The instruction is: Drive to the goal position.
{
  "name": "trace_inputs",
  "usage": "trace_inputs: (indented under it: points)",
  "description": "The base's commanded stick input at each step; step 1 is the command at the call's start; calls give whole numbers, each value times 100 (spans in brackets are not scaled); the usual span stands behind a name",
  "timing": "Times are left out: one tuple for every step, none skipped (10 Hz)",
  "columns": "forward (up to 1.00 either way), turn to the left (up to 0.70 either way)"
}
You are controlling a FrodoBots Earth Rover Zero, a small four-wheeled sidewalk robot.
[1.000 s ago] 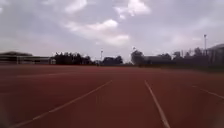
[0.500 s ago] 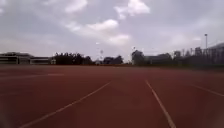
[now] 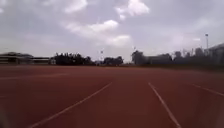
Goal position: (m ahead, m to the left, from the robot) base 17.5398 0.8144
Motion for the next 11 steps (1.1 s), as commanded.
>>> trace_inputs:
  points:
    - [45,0]
    - [45,0]
    - [45,0]
    - [45,0]
    - [45,0]
    - [45,0]
    - [45,0]
    - [45,0]
    - [45,0]
    - [45,0]
    - [45,0]
